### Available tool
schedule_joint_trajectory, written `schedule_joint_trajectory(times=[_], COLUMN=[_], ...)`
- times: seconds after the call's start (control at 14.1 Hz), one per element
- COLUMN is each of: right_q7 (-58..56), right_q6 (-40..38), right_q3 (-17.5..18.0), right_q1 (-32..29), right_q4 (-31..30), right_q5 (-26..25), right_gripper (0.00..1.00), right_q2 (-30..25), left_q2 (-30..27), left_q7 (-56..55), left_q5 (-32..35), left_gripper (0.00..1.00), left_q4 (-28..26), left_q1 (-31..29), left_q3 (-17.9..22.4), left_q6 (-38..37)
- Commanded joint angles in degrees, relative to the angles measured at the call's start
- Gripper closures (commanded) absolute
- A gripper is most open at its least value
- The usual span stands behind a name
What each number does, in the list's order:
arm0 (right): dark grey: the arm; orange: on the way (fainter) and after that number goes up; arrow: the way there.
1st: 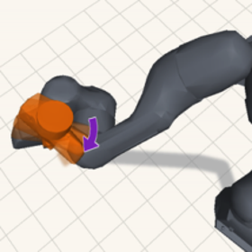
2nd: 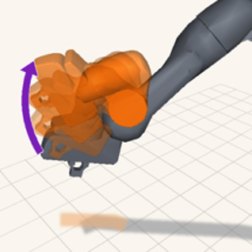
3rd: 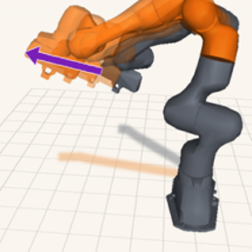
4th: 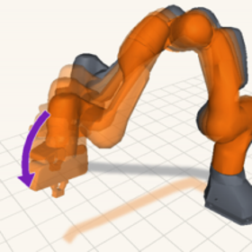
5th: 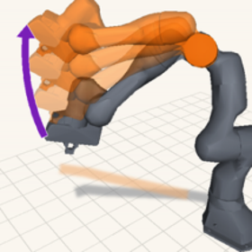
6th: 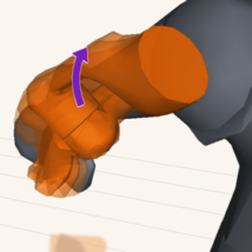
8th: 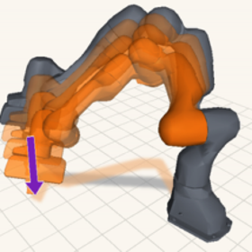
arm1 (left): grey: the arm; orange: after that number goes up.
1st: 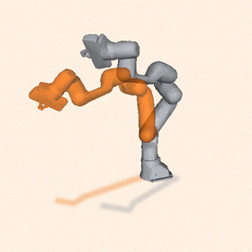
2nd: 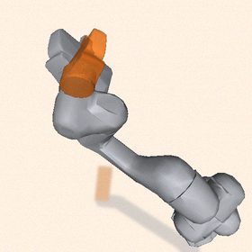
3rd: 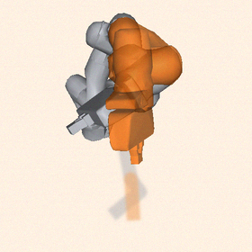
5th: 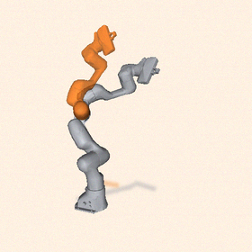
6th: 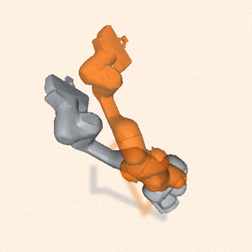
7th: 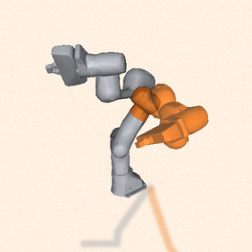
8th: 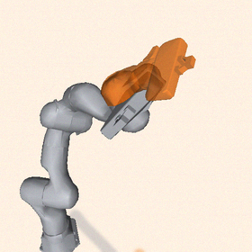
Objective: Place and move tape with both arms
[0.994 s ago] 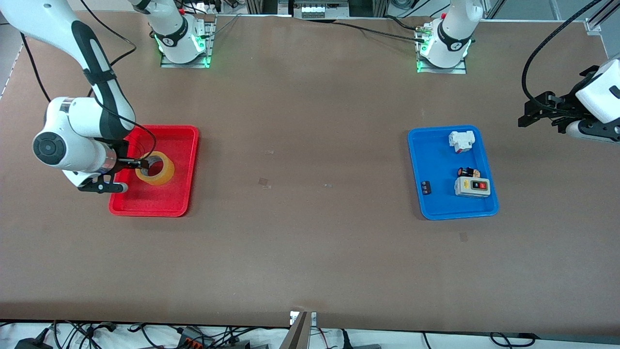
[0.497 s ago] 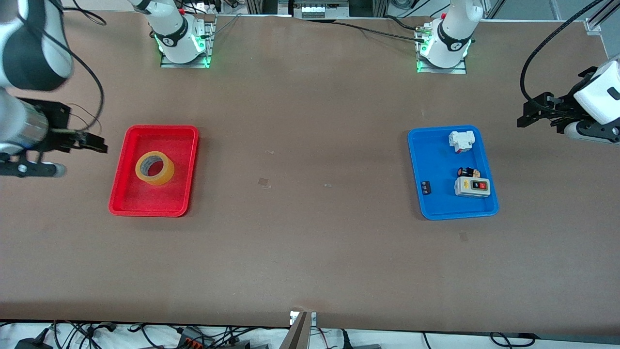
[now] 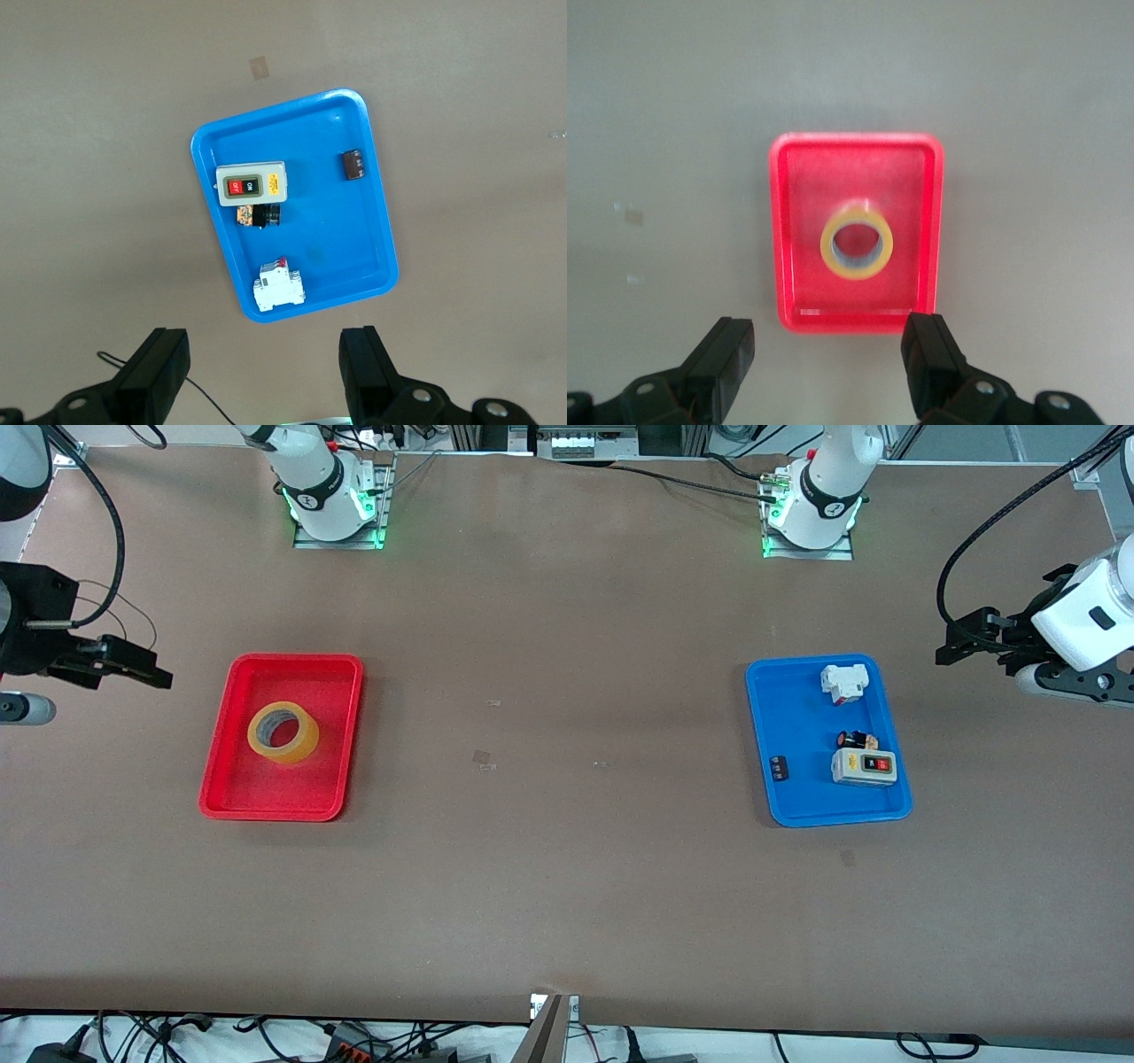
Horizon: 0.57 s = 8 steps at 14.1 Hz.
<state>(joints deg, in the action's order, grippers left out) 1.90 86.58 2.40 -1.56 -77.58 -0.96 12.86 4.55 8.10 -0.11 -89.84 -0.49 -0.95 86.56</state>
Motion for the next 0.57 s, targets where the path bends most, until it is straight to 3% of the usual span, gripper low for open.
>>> schedule_joint_trajectory(times=[0.0, 0.28, 0.35, 0.5], right_q7=[-1.5, -4.2, -4.2, -4.1], right_q6=[3.2, 2.7, 3.5, 8.9], right_q3=[-0.5, -0.8, -0.8, -0.8], right_q1=[-0.3, -0.6, -0.6, -0.6], right_q4=[2.1, 0.5, -1.8, -12.2], right_q5=[0.9, 0.6, 0.6, 0.9], right_gripper=[0.0, 0.0, 0.0, 0.0], right_q2=[1.3, -0.2, -1.9, -8.2], left_q2=[0.0, -0.1, -0.2, -0.2], left_q7=[-0.5, -0.5, -0.5, -0.5], left_q5=[0.0, 0.1, 0.1, 0.1], left_gripper=[0.0, 0.0, 0.0, 0.0], left_q4=[0.5, 0.2, 0.1, 0.1], left_q1=[0.4, 0.4, 0.4, 0.4], left_q3=[0.2, 0.2, 0.2, 0.2], left_q6=[-0.4, -0.5, -0.7, -0.7])
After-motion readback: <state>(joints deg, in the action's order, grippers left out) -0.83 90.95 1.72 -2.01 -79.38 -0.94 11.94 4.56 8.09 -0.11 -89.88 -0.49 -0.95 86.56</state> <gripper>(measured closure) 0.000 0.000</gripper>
